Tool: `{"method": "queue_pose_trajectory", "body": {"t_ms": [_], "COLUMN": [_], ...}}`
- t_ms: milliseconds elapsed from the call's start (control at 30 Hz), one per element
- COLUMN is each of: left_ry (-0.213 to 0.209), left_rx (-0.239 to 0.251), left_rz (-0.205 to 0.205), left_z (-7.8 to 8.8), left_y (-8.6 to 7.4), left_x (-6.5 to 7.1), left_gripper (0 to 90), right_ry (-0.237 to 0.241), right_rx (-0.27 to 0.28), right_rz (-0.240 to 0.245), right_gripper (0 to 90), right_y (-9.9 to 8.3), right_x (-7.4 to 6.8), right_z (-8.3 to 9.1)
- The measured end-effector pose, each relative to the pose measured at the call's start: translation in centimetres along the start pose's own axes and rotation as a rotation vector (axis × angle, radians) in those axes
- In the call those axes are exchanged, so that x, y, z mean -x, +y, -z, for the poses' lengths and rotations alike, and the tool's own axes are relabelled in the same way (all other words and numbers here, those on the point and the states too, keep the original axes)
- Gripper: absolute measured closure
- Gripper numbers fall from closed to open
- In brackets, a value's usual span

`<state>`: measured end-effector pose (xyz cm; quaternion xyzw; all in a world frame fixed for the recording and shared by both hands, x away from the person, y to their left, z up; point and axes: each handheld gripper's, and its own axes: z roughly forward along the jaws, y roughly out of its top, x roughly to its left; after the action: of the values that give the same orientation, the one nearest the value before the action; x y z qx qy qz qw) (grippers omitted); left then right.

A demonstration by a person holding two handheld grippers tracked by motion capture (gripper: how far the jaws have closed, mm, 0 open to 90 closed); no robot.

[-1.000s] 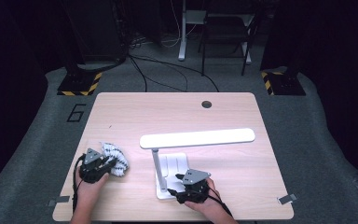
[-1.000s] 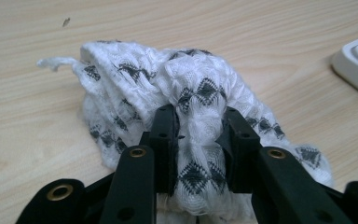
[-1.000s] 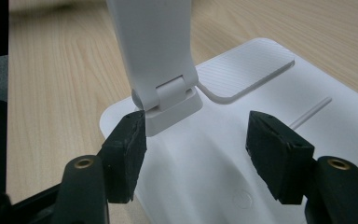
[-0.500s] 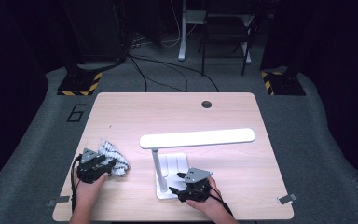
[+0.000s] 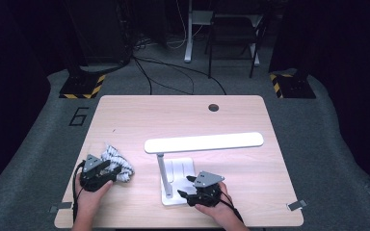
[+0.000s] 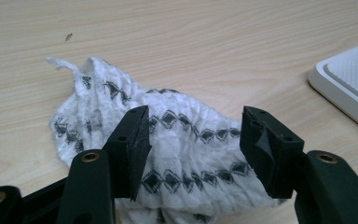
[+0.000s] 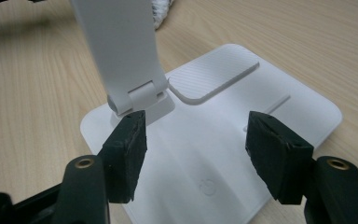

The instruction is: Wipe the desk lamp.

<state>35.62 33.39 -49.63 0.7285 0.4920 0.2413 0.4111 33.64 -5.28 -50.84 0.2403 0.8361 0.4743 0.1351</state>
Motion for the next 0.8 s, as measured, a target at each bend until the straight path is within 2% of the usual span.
{"method": "queue_pose_trajectory", "body": {"t_ms": [33,100,233,367,400,433,500,533,567,600,633,667,700,733,767,800], "left_ry": [0.000,-0.036,-0.042,-0.059,-0.084,-0.084,-0.133,-0.139,-0.139,-0.169,-0.169,-0.195,-0.195,-0.224,-0.224,-0.248], "left_rx": [0.000,-0.005,-0.011,-0.009,-0.014,-0.014,-0.017,-0.018,-0.018,-0.032,-0.032,-0.029,-0.029,-0.027,-0.027,-0.021], "left_rz": [0.000,0.005,-0.015,-0.031,-0.037,-0.037,-0.069,-0.091,-0.091,-0.123,-0.123,-0.140,-0.140,-0.157,-0.157,-0.158], "left_z": [0.0,0.2,0.5,1.0,1.1,1.1,1.1,1.0,1.0,0.9,0.9,0.9,0.9,0.9,0.9,0.9], "left_y": [0.0,0.0,0.2,0.5,0.5,0.5,0.4,0.3,0.3,0.3,0.3,0.3,0.3,0.3,0.3,0.4], "left_x": [0.0,0.4,1.0,1.8,2.4,2.4,3.7,4.2,4.2,5.1,5.1,6.0,6.0,6.7,6.7,7.4], "left_gripper": [41.6,40.7,39.4,39.4,39.1,39.0,39.0,39.0,39.0,39.0,39.0,39.1,39.4,40.1,40.5,40.5], "right_ry": [-0.003,-0.009,-0.024,-0.018,-0.020,-0.015,-0.008,-0.012,-0.012,-0.014,-0.014,-0.012,-0.012,-0.015,-0.015,-0.013], "right_rx": [0.004,-0.003,0.000,-0.014,-0.015,-0.023,-0.026,-0.030,-0.030,-0.025,-0.025,-0.021,-0.021,-0.008,-0.008,-0.006], "right_rz": [-0.006,-0.014,-0.026,-0.045,-0.049,-0.044,-0.044,-0.056,-0.056,-0.059,-0.059,-0.065,-0.065,-0.067,-0.067,-0.072], "right_gripper": [37.6,37.1,36.2,34.4,34.3,34.2,34.0,33.8,33.8,33.7,33.7,33.5,33.5,33.5,33.5,32.9], "right_y": [0.0,-0.1,-0.2,-0.4,-0.5,-0.5,-0.7,-0.8,-0.8,-1.0,-1.0,-1.1,-1.1,-1.2,-1.2,-1.3], "right_x": [0.1,0.3,0.6,0.9,1.0,1.1,1.3,1.3,1.3,1.5,1.5,1.8,1.8,1.9,1.9,2.1], "right_z": [0.1,0.4,0.7,0.9,1.0,1.1,1.2,1.4,1.4,1.6,1.6,1.8,1.8,1.9,1.9,2.0]}}
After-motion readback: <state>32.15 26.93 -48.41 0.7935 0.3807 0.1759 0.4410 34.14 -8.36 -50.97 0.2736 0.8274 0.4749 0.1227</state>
